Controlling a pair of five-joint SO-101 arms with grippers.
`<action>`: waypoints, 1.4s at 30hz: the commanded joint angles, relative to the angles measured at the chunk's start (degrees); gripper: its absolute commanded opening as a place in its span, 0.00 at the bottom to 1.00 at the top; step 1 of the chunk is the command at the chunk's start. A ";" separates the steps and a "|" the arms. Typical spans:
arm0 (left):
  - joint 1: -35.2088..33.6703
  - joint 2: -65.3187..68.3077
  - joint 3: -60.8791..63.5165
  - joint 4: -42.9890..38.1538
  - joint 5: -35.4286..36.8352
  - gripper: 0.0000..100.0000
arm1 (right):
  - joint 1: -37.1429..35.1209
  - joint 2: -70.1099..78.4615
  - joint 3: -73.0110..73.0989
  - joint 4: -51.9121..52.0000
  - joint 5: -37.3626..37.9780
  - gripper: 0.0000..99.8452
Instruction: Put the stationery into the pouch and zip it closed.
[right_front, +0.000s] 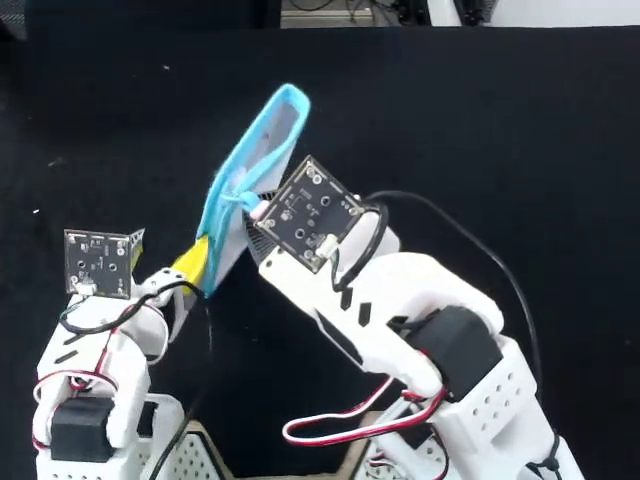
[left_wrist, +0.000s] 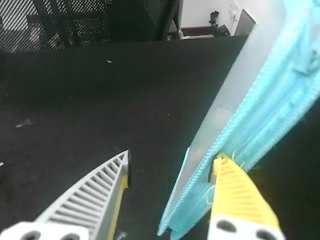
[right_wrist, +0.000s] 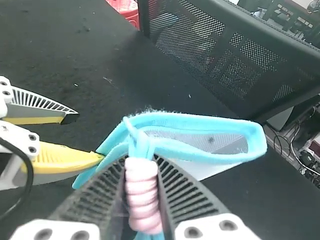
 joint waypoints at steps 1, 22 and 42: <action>-1.19 0.18 -1.45 0.26 3.96 0.26 | -0.53 -1.45 -0.22 -1.58 0.35 0.01; 20.00 0.70 -11.74 4.66 5.01 0.27 | -0.79 -1.45 -0.31 -1.58 0.35 0.01; 10.68 0.26 1.63 -10.64 6.68 0.26 | 0.97 -1.45 -0.13 -2.46 0.44 0.01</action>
